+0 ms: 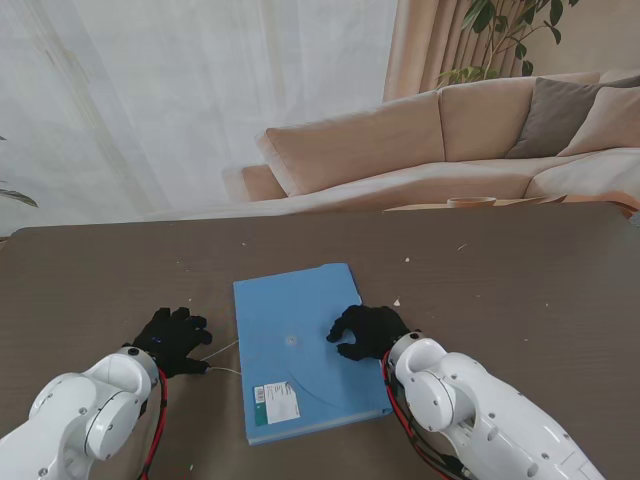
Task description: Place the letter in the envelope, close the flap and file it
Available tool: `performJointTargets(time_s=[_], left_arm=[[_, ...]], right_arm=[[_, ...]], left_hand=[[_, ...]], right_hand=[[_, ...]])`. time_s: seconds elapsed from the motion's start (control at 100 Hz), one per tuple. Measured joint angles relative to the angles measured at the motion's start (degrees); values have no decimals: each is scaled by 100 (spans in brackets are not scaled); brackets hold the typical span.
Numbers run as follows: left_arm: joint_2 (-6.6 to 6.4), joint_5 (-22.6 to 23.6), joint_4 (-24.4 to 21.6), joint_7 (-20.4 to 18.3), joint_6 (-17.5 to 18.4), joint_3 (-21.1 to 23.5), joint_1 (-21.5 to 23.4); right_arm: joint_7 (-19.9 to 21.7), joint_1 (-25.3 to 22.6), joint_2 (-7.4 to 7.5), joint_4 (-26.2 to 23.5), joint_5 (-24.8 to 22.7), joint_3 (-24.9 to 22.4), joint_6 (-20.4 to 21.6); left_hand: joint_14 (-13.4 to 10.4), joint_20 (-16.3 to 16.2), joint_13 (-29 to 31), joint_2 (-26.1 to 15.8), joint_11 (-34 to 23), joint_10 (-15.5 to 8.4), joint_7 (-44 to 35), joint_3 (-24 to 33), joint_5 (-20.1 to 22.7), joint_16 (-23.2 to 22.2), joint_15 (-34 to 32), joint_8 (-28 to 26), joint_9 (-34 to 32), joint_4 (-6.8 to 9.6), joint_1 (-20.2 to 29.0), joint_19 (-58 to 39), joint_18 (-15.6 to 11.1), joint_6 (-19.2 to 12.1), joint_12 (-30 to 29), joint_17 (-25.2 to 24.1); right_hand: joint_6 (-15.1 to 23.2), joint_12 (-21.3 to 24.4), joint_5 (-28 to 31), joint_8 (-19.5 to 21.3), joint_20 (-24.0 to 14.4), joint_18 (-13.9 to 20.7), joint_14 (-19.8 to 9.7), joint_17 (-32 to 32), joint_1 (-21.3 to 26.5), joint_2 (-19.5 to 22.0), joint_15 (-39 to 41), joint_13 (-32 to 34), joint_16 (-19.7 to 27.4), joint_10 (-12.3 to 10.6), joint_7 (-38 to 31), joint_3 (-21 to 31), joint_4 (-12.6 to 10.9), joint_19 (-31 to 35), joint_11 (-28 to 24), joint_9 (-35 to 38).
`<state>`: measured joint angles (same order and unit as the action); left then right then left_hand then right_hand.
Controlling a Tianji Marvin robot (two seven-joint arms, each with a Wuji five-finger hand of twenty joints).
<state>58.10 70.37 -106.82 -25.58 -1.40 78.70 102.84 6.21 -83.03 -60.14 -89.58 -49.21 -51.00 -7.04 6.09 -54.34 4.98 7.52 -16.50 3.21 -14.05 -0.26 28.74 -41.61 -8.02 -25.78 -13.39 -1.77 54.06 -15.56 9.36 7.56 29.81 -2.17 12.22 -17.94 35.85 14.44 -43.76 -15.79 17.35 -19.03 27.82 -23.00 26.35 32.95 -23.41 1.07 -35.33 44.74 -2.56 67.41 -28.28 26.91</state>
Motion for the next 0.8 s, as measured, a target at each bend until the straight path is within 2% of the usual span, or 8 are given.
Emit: performJointTargets(time_s=[0.1,0.24,0.34,0.37,0.46,0.55,0.69,0.8], left_arm=[[-19,-273,40,-68,-9,-16,-1],[-35,-485,66,-122,32,-36,8],[-57,-874,81,-190,33,-66,7],[-60,-949,81,-210,33,-75,7],[-61,-1221,81,-207,33,-83,17],[-62,-1855,81,-130,32,-80,34],[-59,-2426,81,49,-56,-141,25],[-26,-3188,142,363,-173,-222,-23]], right_arm=[[0,0,-1,0,0,0,0],[-3,0,-2,1,0,2,0],[-6,3,-2,5,0,7,0],[-6,4,-2,6,0,8,1],[-6,5,-2,7,-2,8,2],[-5,6,-2,7,-5,9,3],[-3,11,-2,7,-6,16,3],[-3,16,-2,10,-10,21,3]], left_hand=[[6,0,27,1,-12,70,-237,0,571,0,-12,-156,-221,0,0,0,0,131,0,7],[55,0,87,41,-12,82,-595,20,818,0,-20,-527,-271,0,13,0,48,198,0,41],[57,0,125,405,-86,86,-1133,228,877,0,-37,-1292,-319,0,602,-1,51,-103,2,68],[57,0,175,457,-186,88,-1347,307,1107,0,-51,-1406,-411,0,786,-4,51,-116,9,105],[62,0,184,474,-286,133,-1893,453,1352,-5,-109,-1352,-569,0,1128,-10,58,-185,70,132],[66,-4,184,474,-425,203,-2171,468,1529,-65,-231,-1285,-624,0,1192,-15,61,-182,78,179],[77,-14,184,600,-512,231,-2238,541,1592,-135,-382,-1175,-625,0,1262,-63,62,-69,147,188],[160,-73,184,675,-602,245,-2245,668,1807,-136,-519,-990,-688,0,1263,-66,72,-45,153,188]], right_hand=[[0,0,0,0,0,0,0,0,0,0,0,0,0,-2,0,0,0,0,1,0],[1,0,0,0,0,0,0,0,0,0,0,0,0,-2,0,0,0,0,0,0],[1,0,0,0,0,0,0,0,0,0,0,0,0,-2,0,0,0,0,1,0],[1,0,0,0,0,0,0,0,0,0,0,0,0,-2,0,0,0,0,1,0],[1,0,0,0,0,0,0,0,0,0,0,0,-2,-3,0,0,0,0,0,0],[1,0,0,0,0,0,0,0,0,0,0,0,-3,-3,0,0,0,0,1,0],[1,0,0,0,0,0,0,0,0,0,0,0,-4,-4,0,0,0,0,1,0],[1,0,0,0,0,0,0,0,0,0,0,0,-18,-4,0,0,0,0,0,0]])
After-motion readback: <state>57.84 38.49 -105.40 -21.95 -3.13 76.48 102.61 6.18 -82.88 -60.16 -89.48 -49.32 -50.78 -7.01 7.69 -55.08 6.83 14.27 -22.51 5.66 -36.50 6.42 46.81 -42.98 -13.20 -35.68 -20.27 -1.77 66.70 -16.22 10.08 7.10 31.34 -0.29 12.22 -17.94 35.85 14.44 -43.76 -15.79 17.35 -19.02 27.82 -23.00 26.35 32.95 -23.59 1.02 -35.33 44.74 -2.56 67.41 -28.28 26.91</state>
